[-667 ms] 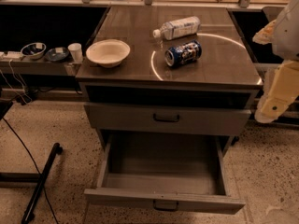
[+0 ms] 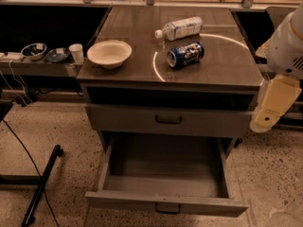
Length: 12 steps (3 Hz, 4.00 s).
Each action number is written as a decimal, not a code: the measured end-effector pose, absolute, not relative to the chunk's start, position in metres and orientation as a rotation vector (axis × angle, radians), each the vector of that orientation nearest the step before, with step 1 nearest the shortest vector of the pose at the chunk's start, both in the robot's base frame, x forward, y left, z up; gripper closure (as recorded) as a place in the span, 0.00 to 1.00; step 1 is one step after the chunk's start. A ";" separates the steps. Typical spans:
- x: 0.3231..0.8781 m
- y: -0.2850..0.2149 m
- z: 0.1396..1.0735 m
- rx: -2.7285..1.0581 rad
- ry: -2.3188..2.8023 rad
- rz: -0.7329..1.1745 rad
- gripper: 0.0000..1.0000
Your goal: Close middle drawer
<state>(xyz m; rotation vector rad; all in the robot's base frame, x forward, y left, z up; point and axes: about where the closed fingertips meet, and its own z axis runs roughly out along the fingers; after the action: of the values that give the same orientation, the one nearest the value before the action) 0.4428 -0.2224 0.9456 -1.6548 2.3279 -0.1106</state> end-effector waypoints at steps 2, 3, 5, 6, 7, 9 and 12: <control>0.398 -0.220 0.825 -1.620 2.287 0.084 0.00; 0.392 -0.229 0.795 -1.614 2.300 0.059 0.00; 0.376 -0.284 0.704 -1.714 2.176 -0.008 0.00; 0.377 -0.292 0.706 -1.775 2.110 -0.061 0.00; 0.377 -0.291 0.706 -1.777 2.109 -0.060 0.00; 0.386 -0.321 0.619 -1.766 1.994 0.021 0.00; 0.359 -0.318 0.568 -1.830 1.932 0.232 0.00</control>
Offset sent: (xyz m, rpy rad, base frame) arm -0.0628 -0.0005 -0.2553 0.2426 -0.0267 0.0270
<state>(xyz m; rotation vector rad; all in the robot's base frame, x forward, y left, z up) 0.3587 -0.3179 0.5676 -1.8299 1.9318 0.2317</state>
